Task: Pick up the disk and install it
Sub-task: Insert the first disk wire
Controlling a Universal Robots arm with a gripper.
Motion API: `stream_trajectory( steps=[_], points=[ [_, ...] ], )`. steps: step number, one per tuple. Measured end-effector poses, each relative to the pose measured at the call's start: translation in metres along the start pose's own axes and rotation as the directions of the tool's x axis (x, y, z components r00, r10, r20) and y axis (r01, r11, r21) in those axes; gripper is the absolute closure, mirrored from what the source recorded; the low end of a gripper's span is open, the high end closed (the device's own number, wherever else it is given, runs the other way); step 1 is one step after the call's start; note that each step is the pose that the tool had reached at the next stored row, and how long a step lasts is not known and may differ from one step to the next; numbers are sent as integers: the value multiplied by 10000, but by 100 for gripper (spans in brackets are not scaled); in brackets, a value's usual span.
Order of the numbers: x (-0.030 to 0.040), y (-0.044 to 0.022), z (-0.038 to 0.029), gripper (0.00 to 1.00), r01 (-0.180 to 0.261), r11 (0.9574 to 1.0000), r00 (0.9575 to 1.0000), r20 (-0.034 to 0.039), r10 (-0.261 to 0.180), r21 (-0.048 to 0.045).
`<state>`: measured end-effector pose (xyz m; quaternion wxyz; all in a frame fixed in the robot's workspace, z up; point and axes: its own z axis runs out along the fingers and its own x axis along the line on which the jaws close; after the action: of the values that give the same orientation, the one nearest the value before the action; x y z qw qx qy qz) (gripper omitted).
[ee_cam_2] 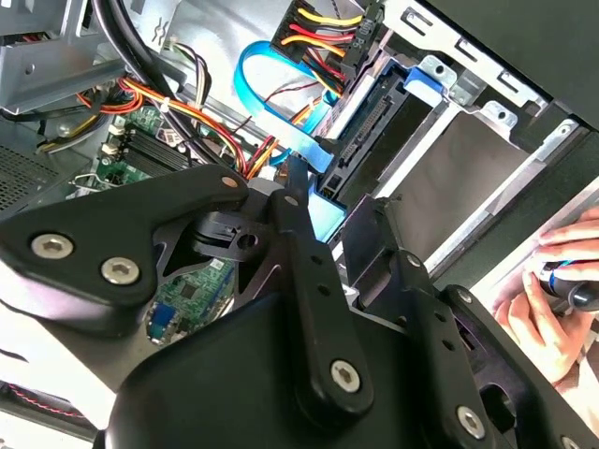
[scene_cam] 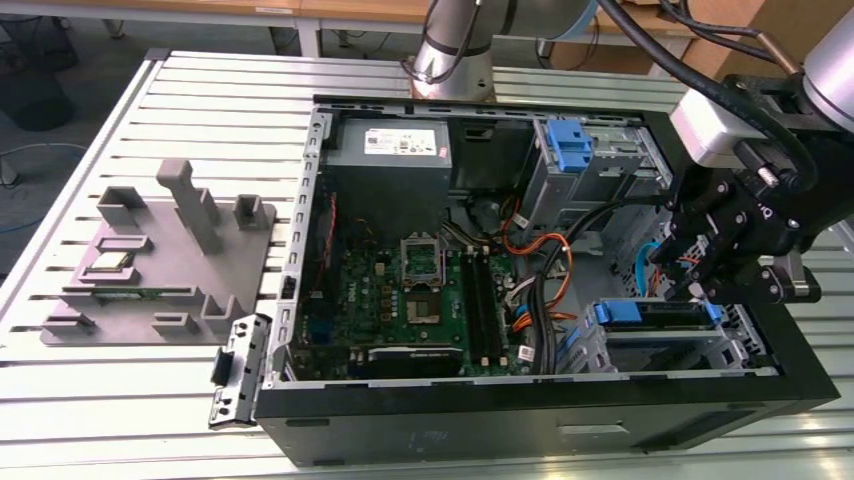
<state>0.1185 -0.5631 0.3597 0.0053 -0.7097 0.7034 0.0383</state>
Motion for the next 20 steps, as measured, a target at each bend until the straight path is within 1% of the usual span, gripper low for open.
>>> stream_trajectory(
  steps=[2,8,20],
  points=[
    [0,0,-3,58,0,10000,10000,0,0,0],
    [-2,2,-42,58,0,10000,10000,1,0,0],
    [-5,4,-79,58,0,10000,10000,-1,0,0]
  ],
)
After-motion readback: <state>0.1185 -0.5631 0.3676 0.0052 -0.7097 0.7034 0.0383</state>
